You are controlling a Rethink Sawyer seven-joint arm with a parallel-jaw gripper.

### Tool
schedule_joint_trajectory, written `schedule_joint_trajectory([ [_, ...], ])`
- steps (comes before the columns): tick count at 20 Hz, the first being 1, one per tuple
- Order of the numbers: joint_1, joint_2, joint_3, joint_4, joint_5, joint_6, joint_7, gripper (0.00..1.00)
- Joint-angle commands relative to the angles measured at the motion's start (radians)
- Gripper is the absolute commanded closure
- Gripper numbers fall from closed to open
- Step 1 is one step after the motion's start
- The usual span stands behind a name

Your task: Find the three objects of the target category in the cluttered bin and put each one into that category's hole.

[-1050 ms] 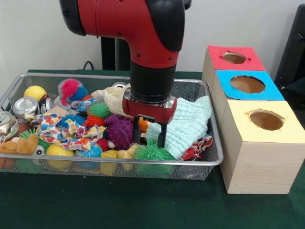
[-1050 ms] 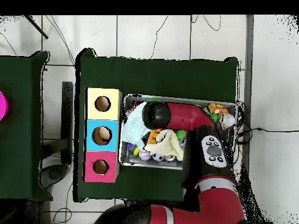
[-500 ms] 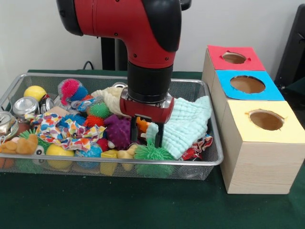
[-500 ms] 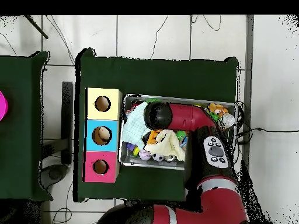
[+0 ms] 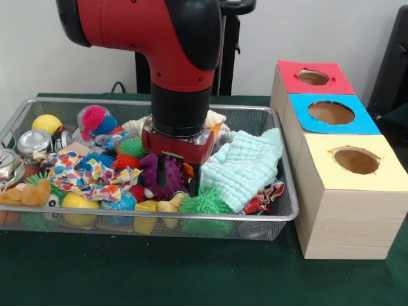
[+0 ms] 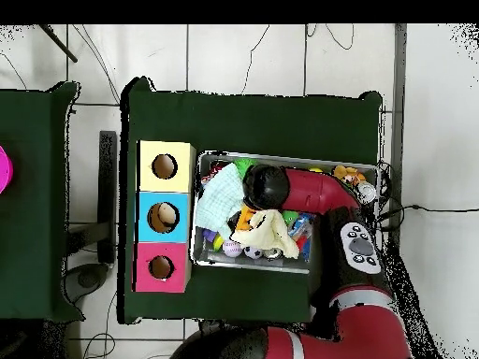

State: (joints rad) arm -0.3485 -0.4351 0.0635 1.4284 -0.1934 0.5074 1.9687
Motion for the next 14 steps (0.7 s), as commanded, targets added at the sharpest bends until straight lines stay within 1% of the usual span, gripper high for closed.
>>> schedule_joint_trajectory([
  [1,-0.045,0.065,0.003,0.047,-0.057,-0.049,0.027,0.0],
  [5,-0.057,0.127,0.016,0.022,-0.046,-0.093,0.049,0.0],
  [9,-0.066,0.176,0.039,0.022,-0.032,-0.131,0.063,0.0],
  [14,-0.061,0.214,0.033,0.037,-0.004,-0.125,0.089,0.0],
])
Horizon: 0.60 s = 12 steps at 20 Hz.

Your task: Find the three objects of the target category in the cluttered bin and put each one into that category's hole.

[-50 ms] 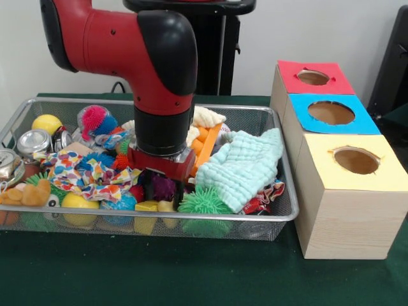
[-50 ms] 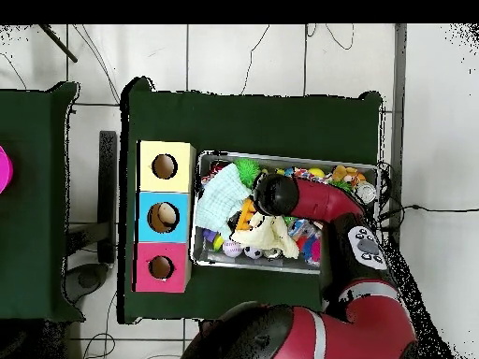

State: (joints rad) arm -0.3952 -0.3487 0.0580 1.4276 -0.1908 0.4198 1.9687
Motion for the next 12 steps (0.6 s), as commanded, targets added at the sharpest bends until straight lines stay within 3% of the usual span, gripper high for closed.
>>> schedule_joint_trajectory([
  [1,-0.012,0.132,0.034,0.039,-0.004,-0.037,0.092,0.0],
  [12,-0.01,0.141,0.034,0.019,0.014,0.037,0.066,0.0],
])
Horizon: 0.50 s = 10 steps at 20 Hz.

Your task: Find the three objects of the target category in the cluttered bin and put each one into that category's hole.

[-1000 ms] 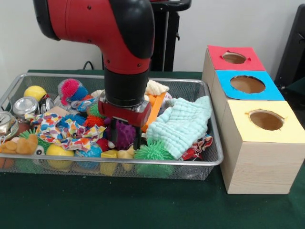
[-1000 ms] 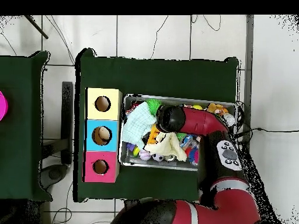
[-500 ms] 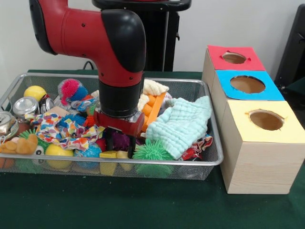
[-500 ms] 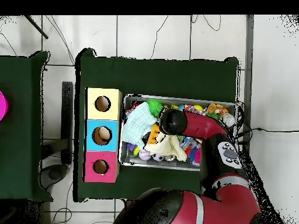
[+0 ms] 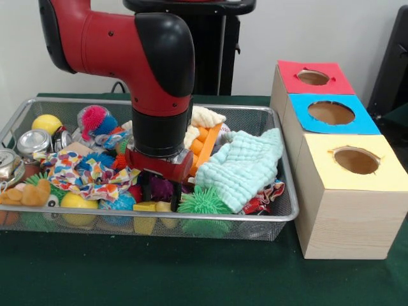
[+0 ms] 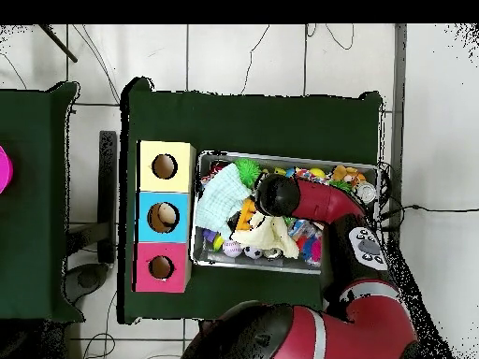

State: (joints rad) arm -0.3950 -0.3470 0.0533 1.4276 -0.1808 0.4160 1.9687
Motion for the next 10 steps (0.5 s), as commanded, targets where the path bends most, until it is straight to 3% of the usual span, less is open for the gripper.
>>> schedule_joint_trajectory([
  [1,-0.022,0.133,0.053,0.034,0.014,0.026,0.073,0.0],
  [6,-0.094,0.09,0.147,0.151,0.087,-0.041,0.116,0.0],
  [10,-0.103,0.074,0.172,0.174,0.11,-0.044,0.112,0.0],
])
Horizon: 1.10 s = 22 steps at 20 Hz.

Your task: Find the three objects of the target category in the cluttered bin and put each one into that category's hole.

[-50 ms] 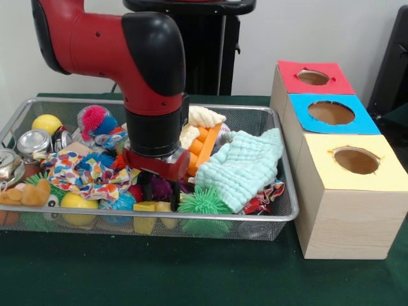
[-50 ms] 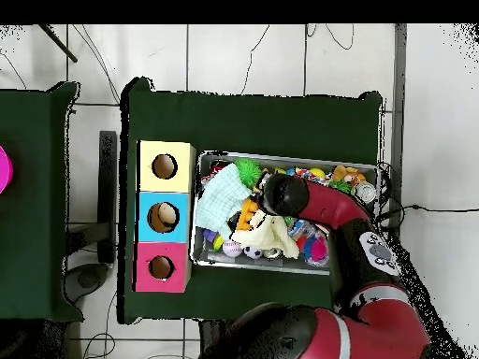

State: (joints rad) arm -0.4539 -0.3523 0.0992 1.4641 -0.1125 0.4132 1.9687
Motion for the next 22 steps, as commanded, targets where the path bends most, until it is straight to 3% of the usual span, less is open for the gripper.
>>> schedule_joint_trajectory([
  [1,-0.041,0.081,0.127,0.135,0.039,-0.051,0.106,0.0],
  [10,-0.046,0.088,0.176,0.164,0.065,-0.089,0.117,0.0],
  [17,-0.092,0.083,0.253,0.207,0.083,-0.139,0.123,0.0],
  [22,-0.102,0.084,0.269,0.218,0.054,-0.202,0.115,0.0],
])
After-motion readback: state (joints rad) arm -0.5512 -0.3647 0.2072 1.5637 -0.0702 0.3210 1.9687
